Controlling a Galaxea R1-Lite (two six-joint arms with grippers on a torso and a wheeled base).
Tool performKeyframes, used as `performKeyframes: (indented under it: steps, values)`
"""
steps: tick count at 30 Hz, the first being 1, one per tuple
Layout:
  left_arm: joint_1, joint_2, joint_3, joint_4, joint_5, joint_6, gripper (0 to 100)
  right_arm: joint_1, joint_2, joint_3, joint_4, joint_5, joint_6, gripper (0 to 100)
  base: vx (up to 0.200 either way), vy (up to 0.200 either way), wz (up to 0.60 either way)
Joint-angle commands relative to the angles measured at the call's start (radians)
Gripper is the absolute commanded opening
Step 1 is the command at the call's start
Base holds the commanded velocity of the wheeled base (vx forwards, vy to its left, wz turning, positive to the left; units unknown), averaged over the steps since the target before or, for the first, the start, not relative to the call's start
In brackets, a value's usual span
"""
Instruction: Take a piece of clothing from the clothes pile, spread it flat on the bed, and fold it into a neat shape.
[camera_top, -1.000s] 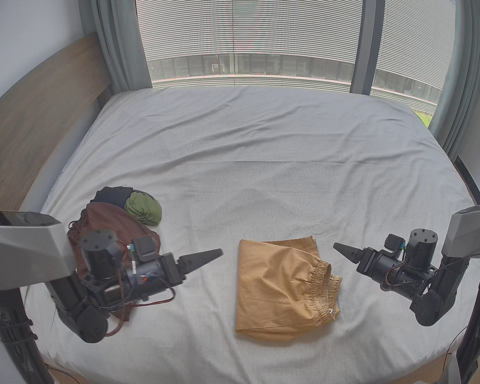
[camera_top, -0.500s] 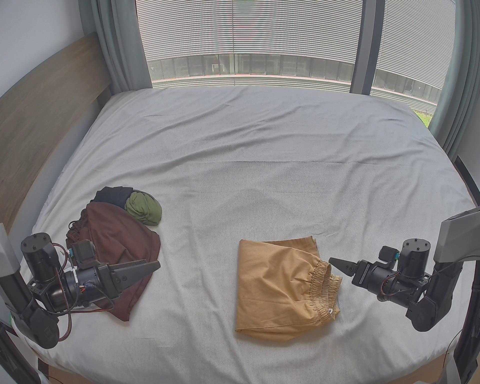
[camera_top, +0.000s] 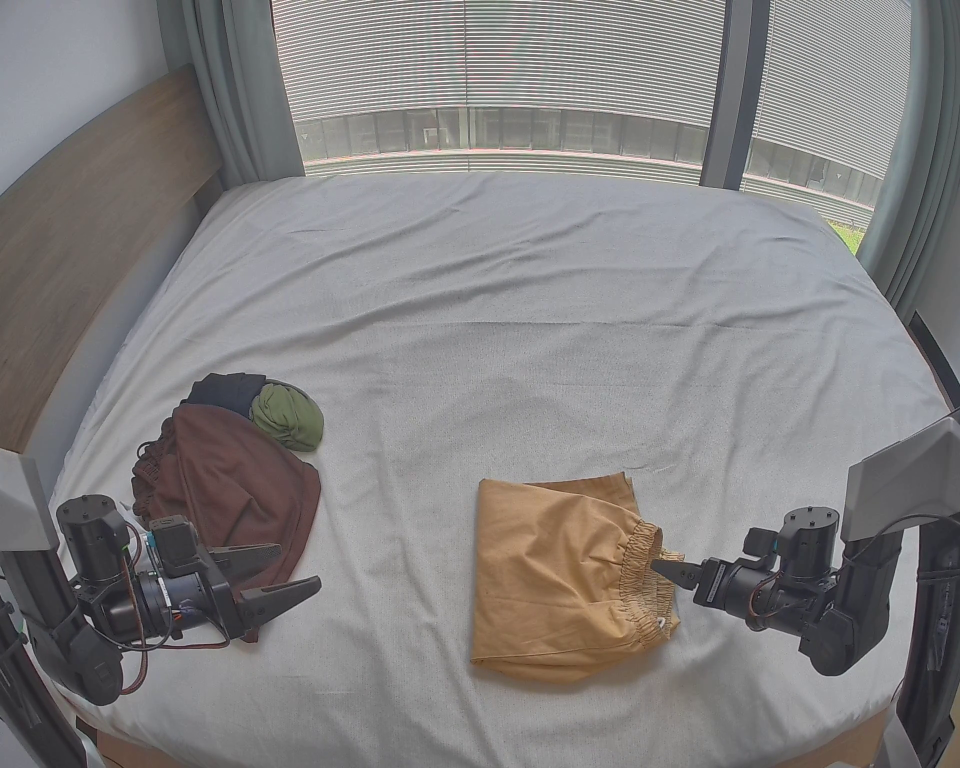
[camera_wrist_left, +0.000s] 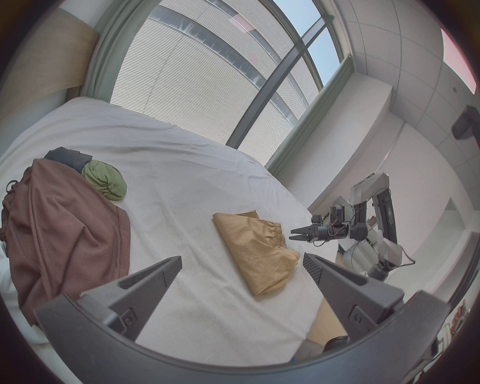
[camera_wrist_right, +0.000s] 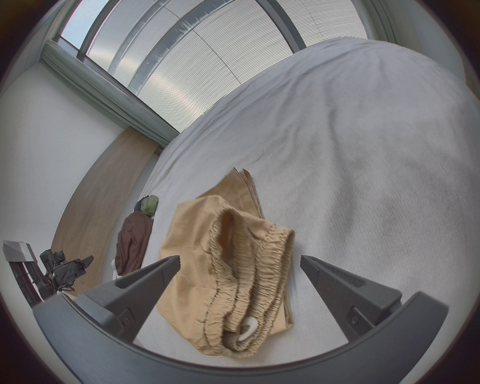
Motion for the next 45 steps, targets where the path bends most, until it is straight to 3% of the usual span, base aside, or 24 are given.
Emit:
performKeyframes:
  steps: [1,11,32,45]
  values:
    - [0.012,0.055,0.008,-0.001,0.001,0.052,100,0.0,0.076,0.001,-0.002,0.001,-0.001,100,0.0,0.0,0.0]
    - [0.055,0.13,0.006,-0.002,-0.053,0.338,100,0.0,0.111,0.005,0.007,0.001,-0.001,100,0.0,0.0,0.0]
    - [0.052,0.148,0.008,-0.002,-0.053,0.344,100,0.083,0.172,-0.024,-0.002,-0.001,0.015,100,0.0,0.0,0.0]
    - [0.056,0.147,0.006,-0.002,-0.053,0.344,100,0.15,0.182,-0.065,-0.003,-0.001,0.111,100,0.0,0.0,0.0]
